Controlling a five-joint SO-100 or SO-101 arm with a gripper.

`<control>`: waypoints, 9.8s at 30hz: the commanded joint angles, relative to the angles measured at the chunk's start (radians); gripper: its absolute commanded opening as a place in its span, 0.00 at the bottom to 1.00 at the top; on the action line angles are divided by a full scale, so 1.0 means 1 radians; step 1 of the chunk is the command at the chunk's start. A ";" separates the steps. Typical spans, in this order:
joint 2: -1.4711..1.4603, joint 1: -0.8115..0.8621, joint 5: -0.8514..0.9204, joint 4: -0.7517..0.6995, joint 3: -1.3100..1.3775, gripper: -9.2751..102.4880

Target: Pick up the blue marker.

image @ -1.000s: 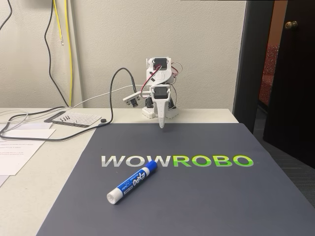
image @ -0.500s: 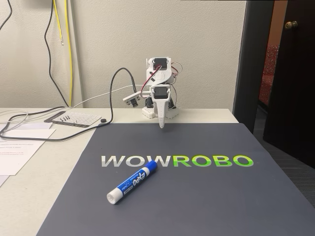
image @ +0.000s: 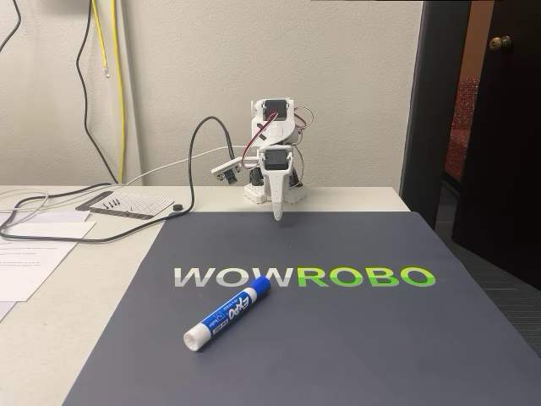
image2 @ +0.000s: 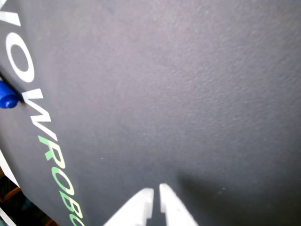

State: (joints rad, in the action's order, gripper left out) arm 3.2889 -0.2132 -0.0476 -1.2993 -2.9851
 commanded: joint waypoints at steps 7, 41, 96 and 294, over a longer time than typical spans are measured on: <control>0.060 0.011 0.006 -0.017 0.028 0.08; -1.017 -0.034 0.091 -0.253 1.195 0.08; -2.712 0.143 1.086 -0.486 3.149 0.31; -0.436 -0.164 0.098 -0.207 0.657 0.08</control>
State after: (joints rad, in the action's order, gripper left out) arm 2.8486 -0.3758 0.0568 -1.5186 -2.3455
